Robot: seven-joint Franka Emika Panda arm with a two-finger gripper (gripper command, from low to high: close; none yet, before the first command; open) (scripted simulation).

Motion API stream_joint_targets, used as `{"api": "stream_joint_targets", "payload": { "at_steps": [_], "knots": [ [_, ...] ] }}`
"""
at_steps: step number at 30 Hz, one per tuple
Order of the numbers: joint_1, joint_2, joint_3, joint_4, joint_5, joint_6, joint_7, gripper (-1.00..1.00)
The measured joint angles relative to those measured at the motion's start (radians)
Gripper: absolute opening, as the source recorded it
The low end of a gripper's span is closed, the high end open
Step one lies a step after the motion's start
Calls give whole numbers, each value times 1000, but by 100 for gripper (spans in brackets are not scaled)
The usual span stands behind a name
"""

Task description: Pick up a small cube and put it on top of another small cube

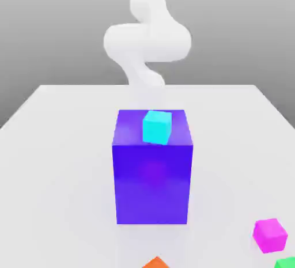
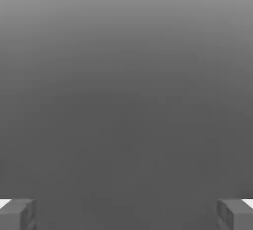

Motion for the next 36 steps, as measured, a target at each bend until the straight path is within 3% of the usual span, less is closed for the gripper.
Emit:
{"api": "stream_joint_targets", "payload": {
  "at_steps": [18,29,33,34,36],
  "knots": [
    [0,659,293,-35,-236,196,369,0],
    [122,1033,341,-60,-280,336,520,0],
    [194,1178,264,-31,-361,435,589,0],
    [212,1206,243,-24,-378,455,602,-100],
    [212,1206,243,-24,-378,456,602,-100]
  ]
}}
